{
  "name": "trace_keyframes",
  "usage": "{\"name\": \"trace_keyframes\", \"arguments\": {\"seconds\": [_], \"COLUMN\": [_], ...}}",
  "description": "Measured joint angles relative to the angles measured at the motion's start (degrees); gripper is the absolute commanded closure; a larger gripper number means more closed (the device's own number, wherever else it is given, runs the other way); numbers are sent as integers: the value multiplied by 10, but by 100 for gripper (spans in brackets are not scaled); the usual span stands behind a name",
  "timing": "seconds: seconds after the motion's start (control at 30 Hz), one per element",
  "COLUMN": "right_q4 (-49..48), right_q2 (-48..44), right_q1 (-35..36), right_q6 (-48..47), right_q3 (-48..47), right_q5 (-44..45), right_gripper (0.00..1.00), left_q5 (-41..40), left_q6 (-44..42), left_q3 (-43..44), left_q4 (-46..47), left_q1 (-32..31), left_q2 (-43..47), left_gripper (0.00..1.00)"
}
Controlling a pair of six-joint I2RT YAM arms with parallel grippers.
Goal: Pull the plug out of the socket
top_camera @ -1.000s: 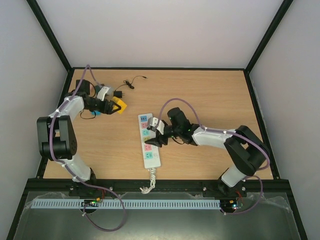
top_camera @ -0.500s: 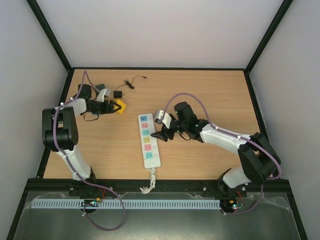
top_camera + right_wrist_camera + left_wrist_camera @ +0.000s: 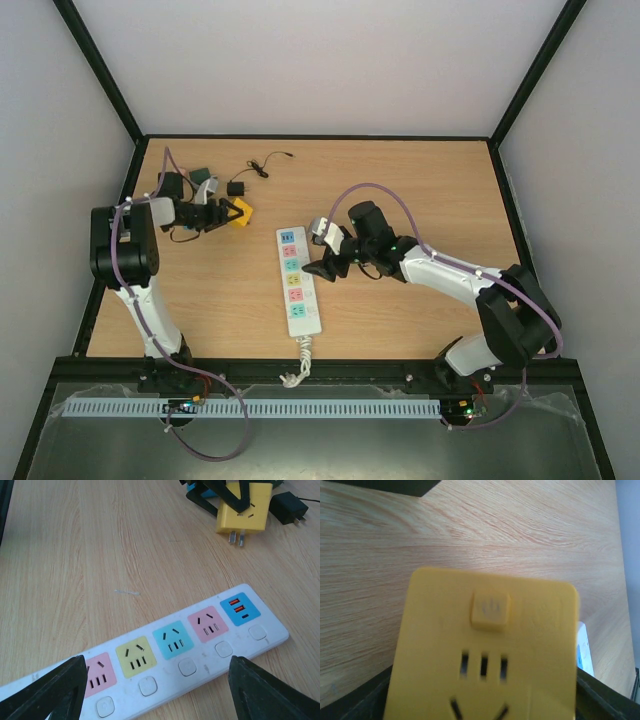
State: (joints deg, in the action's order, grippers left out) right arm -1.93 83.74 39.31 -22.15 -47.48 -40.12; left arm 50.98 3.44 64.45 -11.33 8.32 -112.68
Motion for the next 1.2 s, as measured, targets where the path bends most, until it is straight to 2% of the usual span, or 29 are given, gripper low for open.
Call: {"name": "trace_keyframes", "arguments": {"seconds": [0.3,0.6,0.8,0.93,1.07,1.2], "right_q4": [0,-1,-1,-1,-1,-9], "right_q2": [15,25,28,29,29,32], "right_q1": [-3,-3,-3,-3,-3,-3], "right_q6": [20,34,38,42,43,49], "right_q3": [-6,-6,-7,-7,-7,-7], "right_q5": [-3,-7,-9,-10,-10,5], "right_gripper": [22,21,20,20,20,14], "left_q5": [-2,-47,-63,-63,-65,-79], "left_q6": [21,22,27,30,29,17], "left_q3": [5,5,5,5,5,5], "left_q4": [9,12,12,14,14,3], "left_q1": [7,12,24,31,38,40], "left_q2": [-10,9,14,14,14,14], "left_gripper": [1,1,10,13,9,0]}}
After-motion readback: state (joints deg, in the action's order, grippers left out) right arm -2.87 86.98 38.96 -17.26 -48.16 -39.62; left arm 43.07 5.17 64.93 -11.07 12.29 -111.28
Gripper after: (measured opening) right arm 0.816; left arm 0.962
